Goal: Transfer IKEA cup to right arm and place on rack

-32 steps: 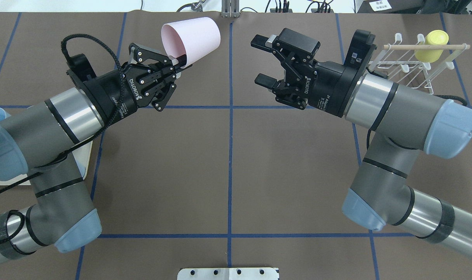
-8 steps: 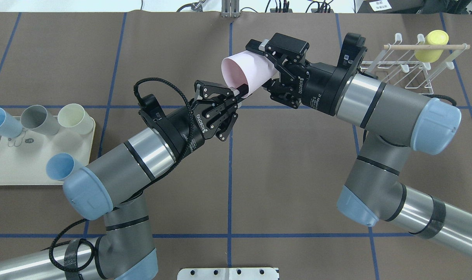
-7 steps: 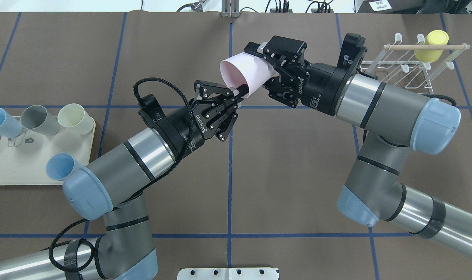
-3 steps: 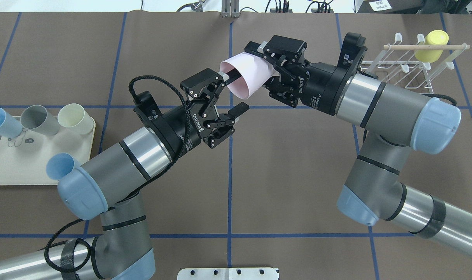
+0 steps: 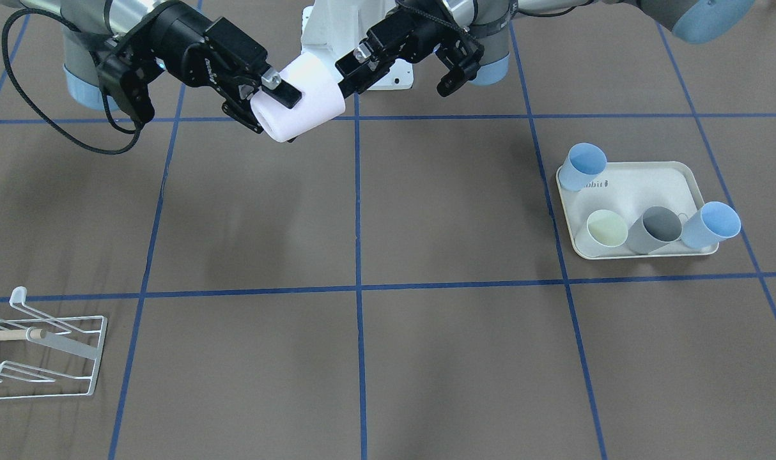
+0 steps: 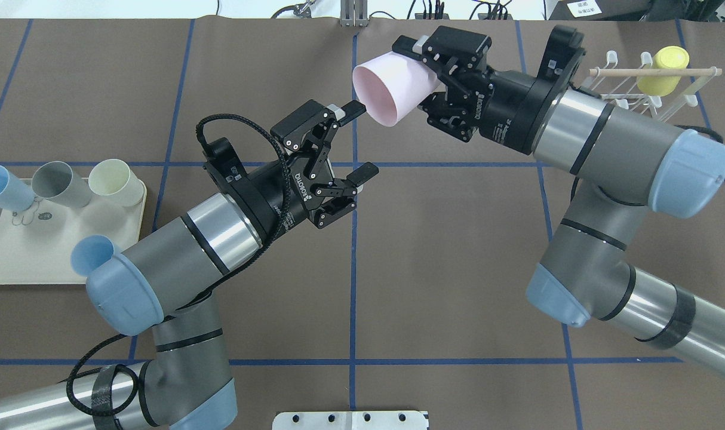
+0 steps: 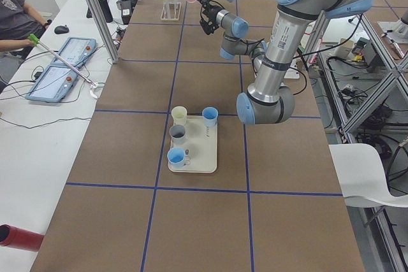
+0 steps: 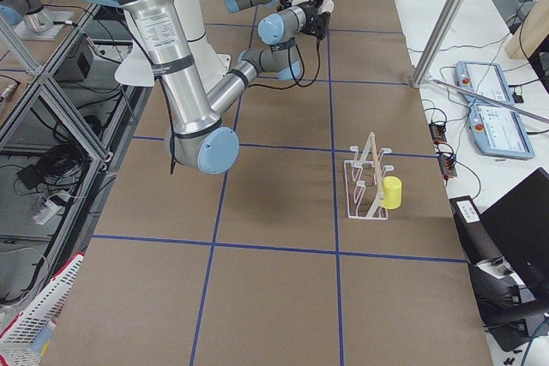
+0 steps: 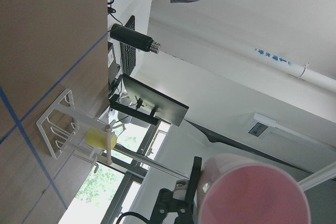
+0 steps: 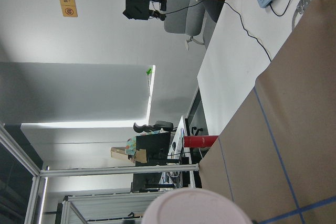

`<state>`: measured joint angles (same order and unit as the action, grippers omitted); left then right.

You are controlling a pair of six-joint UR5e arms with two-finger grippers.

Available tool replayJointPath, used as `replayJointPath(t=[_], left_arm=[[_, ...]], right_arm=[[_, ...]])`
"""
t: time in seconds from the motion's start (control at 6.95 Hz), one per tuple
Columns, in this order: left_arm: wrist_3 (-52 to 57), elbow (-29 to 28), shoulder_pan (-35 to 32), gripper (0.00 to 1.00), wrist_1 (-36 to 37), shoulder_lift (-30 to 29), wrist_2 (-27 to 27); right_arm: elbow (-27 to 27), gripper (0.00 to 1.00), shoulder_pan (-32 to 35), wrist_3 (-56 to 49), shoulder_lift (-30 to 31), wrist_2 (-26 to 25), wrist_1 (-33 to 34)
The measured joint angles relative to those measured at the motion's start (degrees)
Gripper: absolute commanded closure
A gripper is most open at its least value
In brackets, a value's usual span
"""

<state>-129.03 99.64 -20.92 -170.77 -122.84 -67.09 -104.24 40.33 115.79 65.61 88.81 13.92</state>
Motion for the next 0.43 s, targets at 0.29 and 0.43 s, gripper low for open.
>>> replayJointPath(t=[0.29, 0.43], left_arm=[[8.8, 0.2, -0.4, 0.0, 0.4, 0.0, 0.0], [15.2, 0.4, -0.7, 0.0, 1.2, 0.1, 0.0]], right_arm=[[1.8, 1.0, 4.5, -3.4, 0.2, 0.2, 1.1], [2.5, 1.0, 5.9, -8.2, 0.0, 0.2, 3.7]])
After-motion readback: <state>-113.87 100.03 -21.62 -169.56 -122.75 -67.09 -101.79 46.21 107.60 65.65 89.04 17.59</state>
